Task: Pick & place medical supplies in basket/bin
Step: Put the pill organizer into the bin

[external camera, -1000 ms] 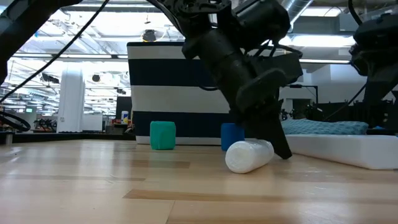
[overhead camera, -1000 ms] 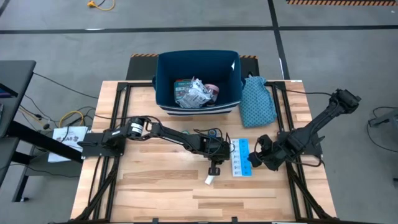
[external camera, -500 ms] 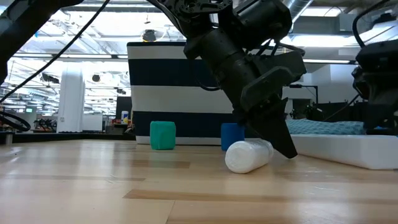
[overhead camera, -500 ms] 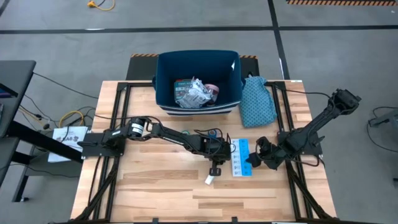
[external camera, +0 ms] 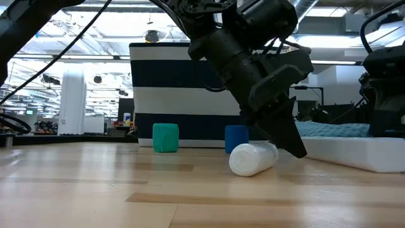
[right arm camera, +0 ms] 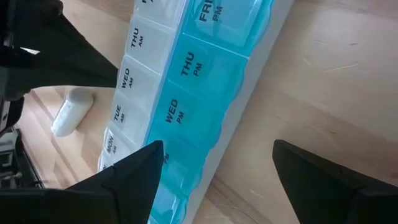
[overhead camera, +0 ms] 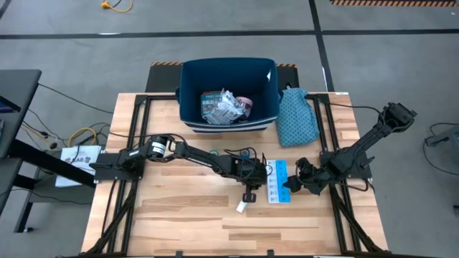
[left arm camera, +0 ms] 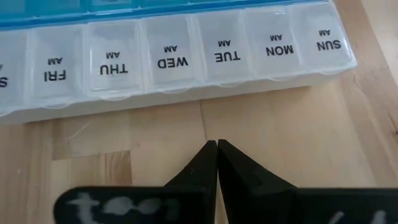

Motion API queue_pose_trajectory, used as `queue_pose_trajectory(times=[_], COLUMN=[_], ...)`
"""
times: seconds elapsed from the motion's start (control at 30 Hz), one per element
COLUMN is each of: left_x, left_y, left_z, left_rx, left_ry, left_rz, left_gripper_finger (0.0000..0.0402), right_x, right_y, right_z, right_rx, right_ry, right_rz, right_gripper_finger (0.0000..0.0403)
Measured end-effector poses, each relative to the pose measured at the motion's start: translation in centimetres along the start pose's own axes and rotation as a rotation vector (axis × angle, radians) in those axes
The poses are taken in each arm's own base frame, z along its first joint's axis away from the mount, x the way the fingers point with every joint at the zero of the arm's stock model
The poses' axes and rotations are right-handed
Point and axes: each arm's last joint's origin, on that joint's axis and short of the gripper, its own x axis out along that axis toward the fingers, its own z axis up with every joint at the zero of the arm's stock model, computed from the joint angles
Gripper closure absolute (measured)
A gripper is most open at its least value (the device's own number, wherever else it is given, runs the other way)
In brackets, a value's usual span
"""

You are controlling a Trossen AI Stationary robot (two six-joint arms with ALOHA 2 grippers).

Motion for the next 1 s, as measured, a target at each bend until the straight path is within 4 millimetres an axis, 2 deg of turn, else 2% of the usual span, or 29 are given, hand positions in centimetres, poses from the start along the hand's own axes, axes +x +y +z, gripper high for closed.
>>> queue_pose_trajectory(times=[0.3,0.8,1.0], left_x=[2.0,1.9,1.9], left_y=[0.0,0.9,0.9], left_z=[0.4,1.1,1.2], left_rx=[0.001,-0.005,-0.005], left_ry=[0.031,0.015,0.005], left_rz=[-0.012,0.008,0.010], left_gripper_finger=[0.0402,0.0402,0.0402], right_x=[0.0,0.2,1.3], right_y=[0.0,0.4,1.2], right_z=[0.0,0.6,1.4], right_rx=[-0.007,-0.038,-0.063], right_ry=[-0.001,-0.040,-0.050], right_rz=[0.002,0.032,0.075], right_gripper_finger=[0.0108,0.0108,0.0108])
